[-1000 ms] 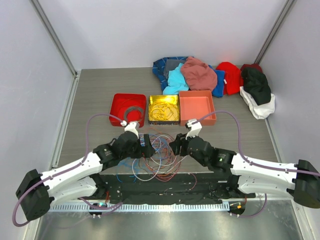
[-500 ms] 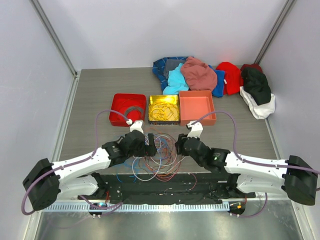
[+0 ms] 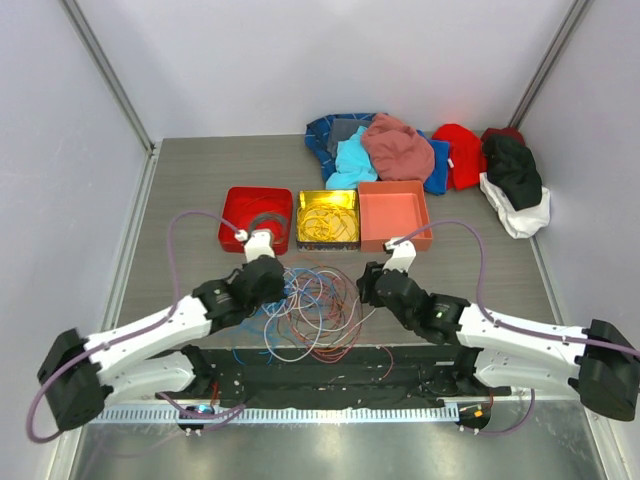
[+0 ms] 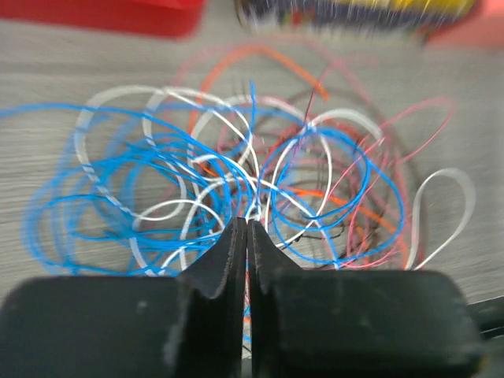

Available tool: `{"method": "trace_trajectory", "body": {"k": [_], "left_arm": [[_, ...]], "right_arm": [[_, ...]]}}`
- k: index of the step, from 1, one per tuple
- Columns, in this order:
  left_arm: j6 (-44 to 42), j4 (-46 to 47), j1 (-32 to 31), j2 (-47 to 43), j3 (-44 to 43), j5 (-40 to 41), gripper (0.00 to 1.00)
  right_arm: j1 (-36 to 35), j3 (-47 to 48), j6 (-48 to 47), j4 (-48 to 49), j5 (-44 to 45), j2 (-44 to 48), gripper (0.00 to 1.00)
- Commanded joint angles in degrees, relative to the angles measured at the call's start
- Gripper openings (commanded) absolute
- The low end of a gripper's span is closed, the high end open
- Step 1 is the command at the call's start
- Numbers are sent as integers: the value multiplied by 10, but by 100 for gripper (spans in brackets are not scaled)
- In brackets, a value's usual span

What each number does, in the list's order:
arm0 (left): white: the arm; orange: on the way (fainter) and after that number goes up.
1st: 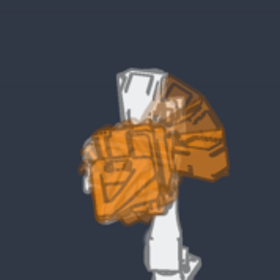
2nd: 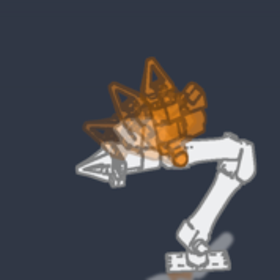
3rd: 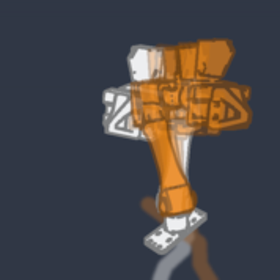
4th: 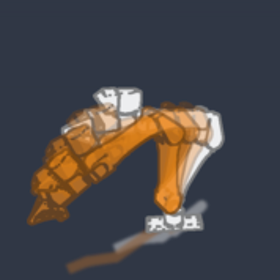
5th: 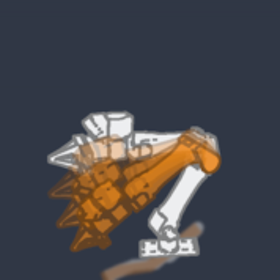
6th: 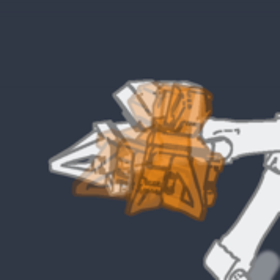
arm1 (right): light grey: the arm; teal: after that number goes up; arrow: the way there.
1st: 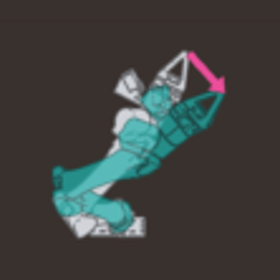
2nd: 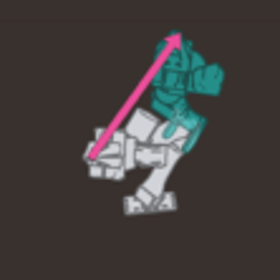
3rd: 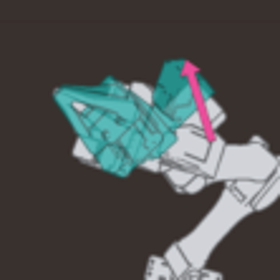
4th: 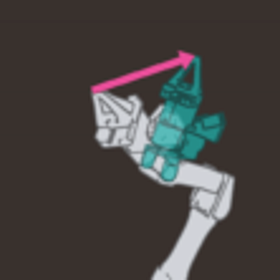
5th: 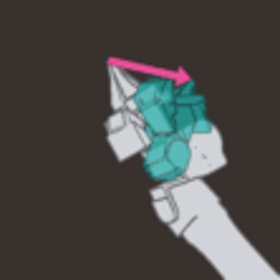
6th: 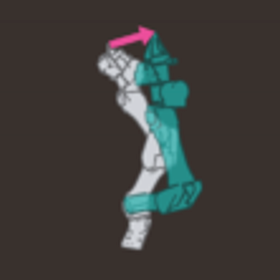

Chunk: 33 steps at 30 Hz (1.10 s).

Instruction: Untangle the cables

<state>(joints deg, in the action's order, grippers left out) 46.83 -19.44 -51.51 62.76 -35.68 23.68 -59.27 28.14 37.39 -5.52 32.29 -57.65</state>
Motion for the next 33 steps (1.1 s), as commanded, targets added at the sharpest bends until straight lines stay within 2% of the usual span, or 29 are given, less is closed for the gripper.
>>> {"method": "trace_trajectory", "body": {"k": [1, 7, 12, 21, 27, 33], "left_arm": [[21, -76, 6, -134, -14, 114, 0], [30, -191, 7, -241, -37, 177, 0], [34, -244, 7, -269, -53, 190, 0], [66, -192, 7, -285, 3, 95, 22], [77, -189, 7, -284, 18, 84, 38], [80, -182, 7, -285, 28, 76, 42]], "right_arm": [[-1, -2, -4, 3, 25, 35, 53], [0, 1, -14, 9, 33, 35, 53], [37, 17, -12, 21, -6, -52, 54], [66, 38, -25, 88, -29, -165, 58], [75, 58, -42, 104, -21, -202, 59], [107, 68, -48, 128, -21, -243, 58]]}}
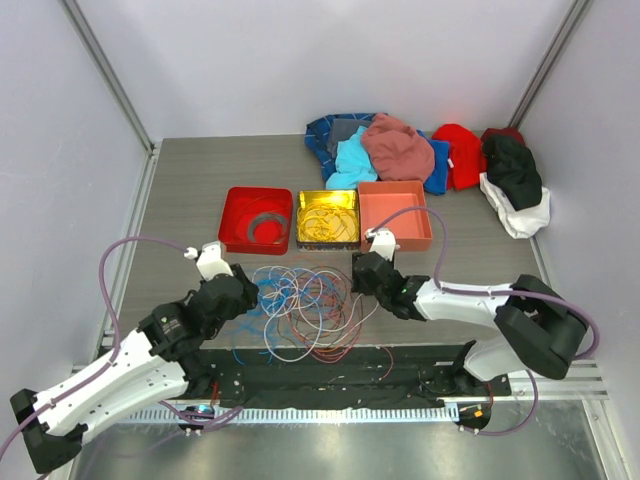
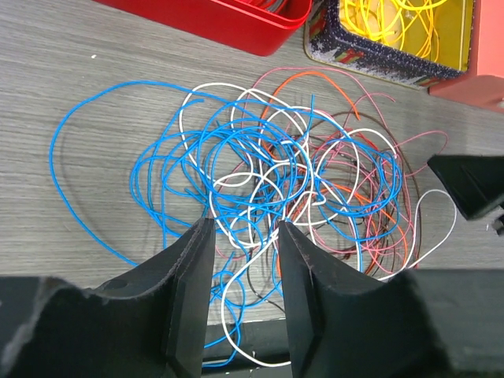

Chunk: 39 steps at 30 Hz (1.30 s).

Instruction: Untangle the cables

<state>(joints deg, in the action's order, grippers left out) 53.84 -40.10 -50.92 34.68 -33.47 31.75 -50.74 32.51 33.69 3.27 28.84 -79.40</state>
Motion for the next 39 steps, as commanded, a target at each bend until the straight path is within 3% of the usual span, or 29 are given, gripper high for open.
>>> {"method": "trace_trajectory", "body": {"k": [1, 3, 4, 7, 11, 12, 17, 19, 27, 32, 35, 39], "left_arm": [[11, 26, 1, -2, 5, -6, 42], [12, 26, 1, 0, 6, -8, 43], [13, 25, 1, 1, 6, -8, 43], [16, 20, 1, 0, 6, -10, 43], [17, 22, 1, -9, 8, -11, 43], [16, 24, 1, -10, 8, -12, 43], [11, 44, 1, -8, 16, -18, 43], [7, 63, 1, -5, 18, -25, 46], [-18, 136, 1, 1, 11, -34, 83], [-43, 262, 2, -2, 24, -90, 99], [-66, 373, 1, 20, 46, -126, 100], [-69, 429, 1, 77, 46, -188, 100]], "right_arm": [[27, 26, -11, 45, 3, -36, 56], [37, 34, -14, 47, -9, -56, 44], [37, 36, -15, 48, -11, -59, 26], [36, 40, -16, 37, -10, -41, 1], [22, 51, -37, 4, -1, 76, 1], [16, 78, -46, -15, 9, 137, 1], [-1, 225, -120, -130, 34, 265, 1], [-1, 269, -131, -177, 34, 283, 1], [0, 416, -146, -265, -11, 304, 1], [0, 470, -146, -274, -52, 309, 1], [-1, 516, -148, -292, -70, 300, 1], [-1, 585, -145, -303, -92, 283, 1]]}}
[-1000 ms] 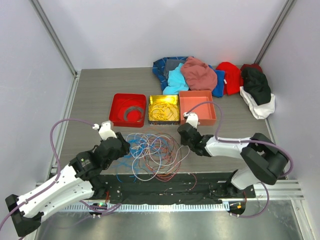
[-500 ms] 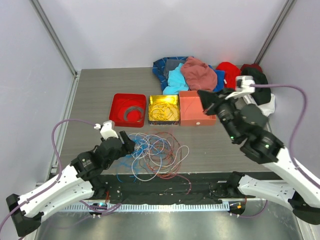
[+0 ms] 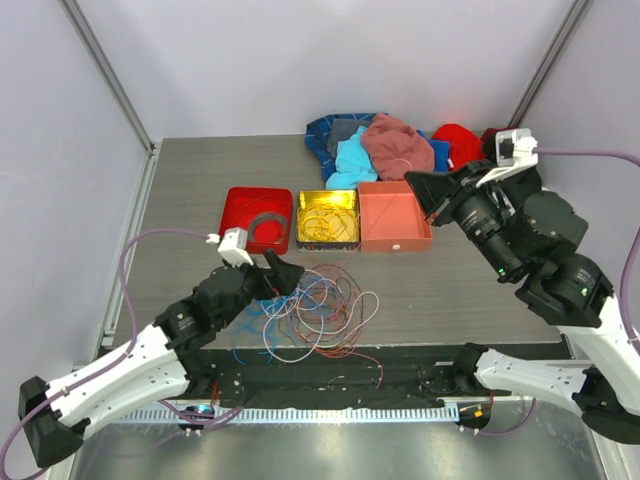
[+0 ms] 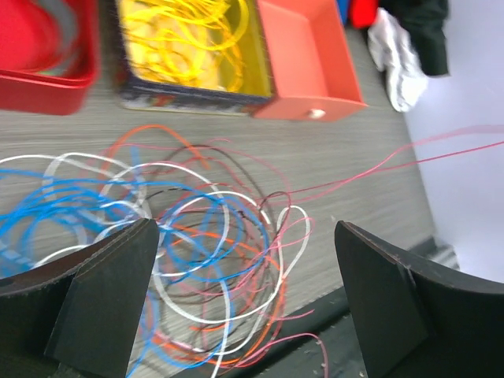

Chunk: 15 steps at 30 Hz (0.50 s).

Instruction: Untangle the cables

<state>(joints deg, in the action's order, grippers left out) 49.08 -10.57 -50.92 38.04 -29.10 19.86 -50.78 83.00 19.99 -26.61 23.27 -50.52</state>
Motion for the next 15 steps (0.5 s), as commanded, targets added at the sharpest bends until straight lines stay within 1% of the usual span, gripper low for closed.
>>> {"method": "trace_trajectory", "body": {"k": [1, 5, 6, 9, 12, 15], "left_arm": [[-21, 138, 1, 51, 0, -72, 100], [-32, 188, 1, 50, 18, -95, 100], [-35, 228, 1, 39, 36, -111, 100], [-43, 297, 1, 21, 70, -131, 100], [-51, 321, 1, 8, 84, -143, 100], [-54, 324, 1, 17, 84, -150, 100]], "right_arm": [[0, 118, -10, -7, -42, -12, 1], [0, 207, -14, -19, -69, -33, 1], [0, 221, -14, -20, -72, -36, 1], [1, 266, -15, -31, -81, -49, 1], [0, 291, -11, -42, -90, -62, 1], [0, 296, -12, -42, -88, -65, 1]]}}
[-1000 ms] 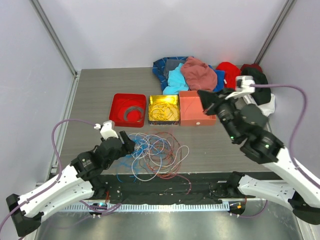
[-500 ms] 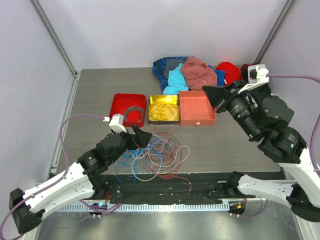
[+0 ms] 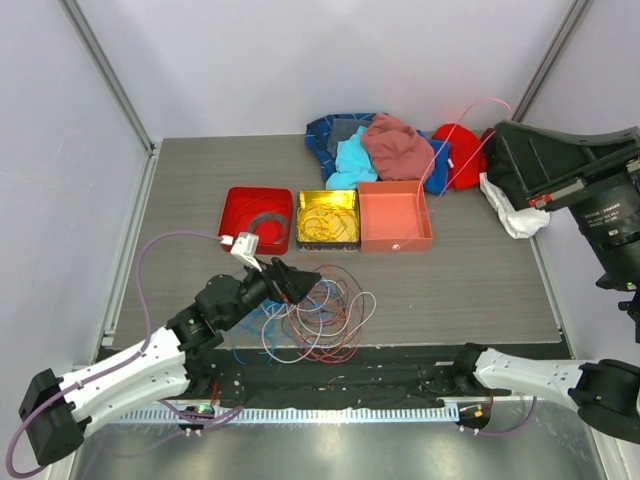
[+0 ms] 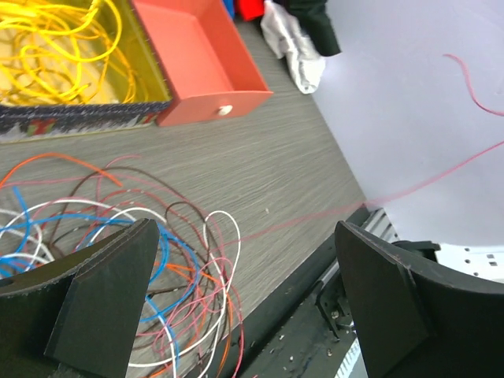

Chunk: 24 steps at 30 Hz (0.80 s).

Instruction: Untangle the cables

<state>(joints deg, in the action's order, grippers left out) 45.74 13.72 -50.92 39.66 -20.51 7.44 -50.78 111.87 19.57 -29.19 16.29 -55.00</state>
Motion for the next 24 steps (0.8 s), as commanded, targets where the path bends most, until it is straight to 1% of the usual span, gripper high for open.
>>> {"method": "trace_trajectory", "body": {"k": [1, 6, 9, 11, 12, 16, 17, 19, 24], "left_arm": [[-21, 89, 2, 9, -1, -30, 100], [-14, 128, 0, 50, 3, -62, 100], [-8, 190, -9, 93, 7, -66, 100], [-26, 245, -29, 135, 0, -67, 100], [-36, 258, -38, 149, -7, -66, 100], [-98, 300, -112, 216, -40, -66, 100], [-122, 307, -126, 227, -51, -61, 100], [-144, 308, -158, 260, -64, -34, 100], [-153, 341, -163, 338, -90, -2, 100]], "right_arm": [[1, 13, -9, -16, -15, -22, 1], [0, 38, -18, -18, -4, -36, 1], [0, 69, -17, -31, -13, -55, 1], [1, 71, -13, -38, -16, -57, 1], [1, 70, -12, -37, -15, -58, 1], [0, 47, -8, -37, -14, -51, 1], [0, 42, -8, -35, -13, -49, 1], [0, 27, -6, -34, -11, -43, 1], [1, -16, 3, -24, -14, -24, 1]]}}
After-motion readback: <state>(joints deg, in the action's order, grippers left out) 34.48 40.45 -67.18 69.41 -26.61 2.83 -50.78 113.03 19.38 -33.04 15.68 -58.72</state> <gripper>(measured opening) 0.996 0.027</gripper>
